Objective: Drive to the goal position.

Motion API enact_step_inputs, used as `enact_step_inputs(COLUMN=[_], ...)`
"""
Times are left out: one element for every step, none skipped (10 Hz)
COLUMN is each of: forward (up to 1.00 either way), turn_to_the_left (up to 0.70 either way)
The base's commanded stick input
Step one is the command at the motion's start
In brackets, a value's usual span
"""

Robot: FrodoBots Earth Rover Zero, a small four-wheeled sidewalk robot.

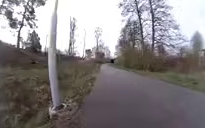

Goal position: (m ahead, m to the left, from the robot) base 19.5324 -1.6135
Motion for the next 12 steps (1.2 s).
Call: enact_step_inputs(forward=[0.7,0.7,0.7,0.7,0.7,0.7,0.7,0.7,0.7,0.7,0.7,0.7], turn_to_the_left=[0.0,0.0,0.0,0.0,0.0,0.0,0.0,0.0,-0.01,-0.06,-0.12,-0.17])
